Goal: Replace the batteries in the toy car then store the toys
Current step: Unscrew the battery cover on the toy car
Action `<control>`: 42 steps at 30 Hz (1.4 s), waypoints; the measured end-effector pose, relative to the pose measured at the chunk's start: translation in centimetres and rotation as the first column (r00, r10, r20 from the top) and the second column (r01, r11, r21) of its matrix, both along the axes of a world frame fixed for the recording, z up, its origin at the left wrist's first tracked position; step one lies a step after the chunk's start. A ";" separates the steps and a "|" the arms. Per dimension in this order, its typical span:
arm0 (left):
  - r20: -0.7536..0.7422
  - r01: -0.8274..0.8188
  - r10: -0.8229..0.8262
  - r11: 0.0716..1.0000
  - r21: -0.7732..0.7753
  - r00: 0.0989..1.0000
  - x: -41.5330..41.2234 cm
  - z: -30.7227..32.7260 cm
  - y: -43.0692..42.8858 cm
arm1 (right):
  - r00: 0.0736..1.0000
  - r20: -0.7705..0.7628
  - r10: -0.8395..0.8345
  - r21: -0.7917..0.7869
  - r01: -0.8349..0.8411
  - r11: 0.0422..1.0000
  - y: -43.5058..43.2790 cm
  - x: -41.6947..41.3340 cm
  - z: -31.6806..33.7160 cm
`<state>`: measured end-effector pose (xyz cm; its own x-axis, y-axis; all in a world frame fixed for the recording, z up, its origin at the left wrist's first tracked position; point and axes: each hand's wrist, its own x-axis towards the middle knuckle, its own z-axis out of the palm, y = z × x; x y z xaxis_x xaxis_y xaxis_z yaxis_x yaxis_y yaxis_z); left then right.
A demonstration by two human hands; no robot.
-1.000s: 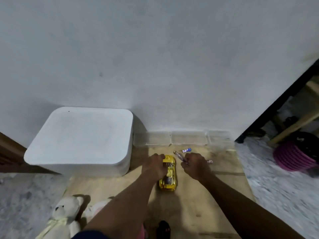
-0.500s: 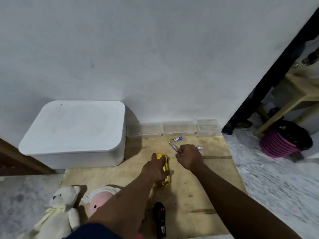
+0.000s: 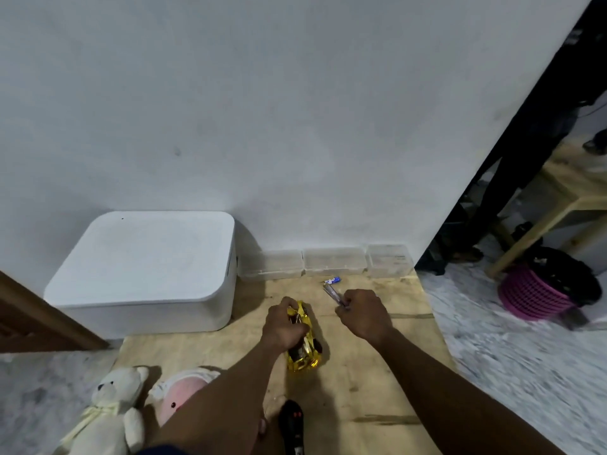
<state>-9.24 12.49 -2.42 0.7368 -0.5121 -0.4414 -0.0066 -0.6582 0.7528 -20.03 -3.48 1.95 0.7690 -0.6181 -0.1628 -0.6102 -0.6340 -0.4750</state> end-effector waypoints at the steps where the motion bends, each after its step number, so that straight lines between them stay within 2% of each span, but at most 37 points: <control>1: -0.040 -0.035 0.033 0.997 -0.063 0.999 0.2 0.6 0.2 | 1.000 0.012 0.004 0.006 -0.005 1.000 0.1 0.1 0.3; 5: -0.284 -0.119 0.053 0.969 -0.218 0.957 0.1 4.3 0.5 | 0.997 0.072 0.017 0.043 -0.021 0.999 0.7 0.8 1.5; 9: -0.380 -0.173 0.066 0.952 -0.254 0.923 0.1 6.9 1.0 | 0.986 0.167 0.027 0.045 -0.035 0.998 1.1 1.5 3.7; 17: -0.373 -0.195 0.050 0.911 -0.363 0.927 1.0 11.3 1.5 | 0.923 0.382 -0.051 0.190 -0.024 0.982 1.5 4.3 8.0; 23: -0.117 0.010 -0.048 0.951 -0.309 0.992 2.0 11.5 1.4 | 0.876 0.469 -0.113 0.310 -0.043 0.950 2.3 5.0 9.0; 29: -0.175 -0.007 -0.058 0.938 -0.348 0.983 1.7 12.0 1.6 | 0.834 0.528 -0.160 0.323 -0.023 0.946 2.3 5.2 9.8; 34: -0.144 -0.012 -0.048 0.921 -0.390 0.988 1.3 11.5 1.4 | 0.772 0.600 -0.212 0.439 -0.096 0.893 2.6 4.5 10.3; 42: -0.106 -0.018 -0.031 0.903 -0.429 0.994 0.9 10.3 1.1 | 0.682 0.689 -0.245 0.443 -0.130 0.887 2.9 3.6 10.2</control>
<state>-8.37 13.62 7.84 0.6930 -0.6744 -0.2548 0.0876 -0.2720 0.9583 -16.46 -0.56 12.13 0.7218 -0.6727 0.1626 0.0081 -0.2268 -0.9739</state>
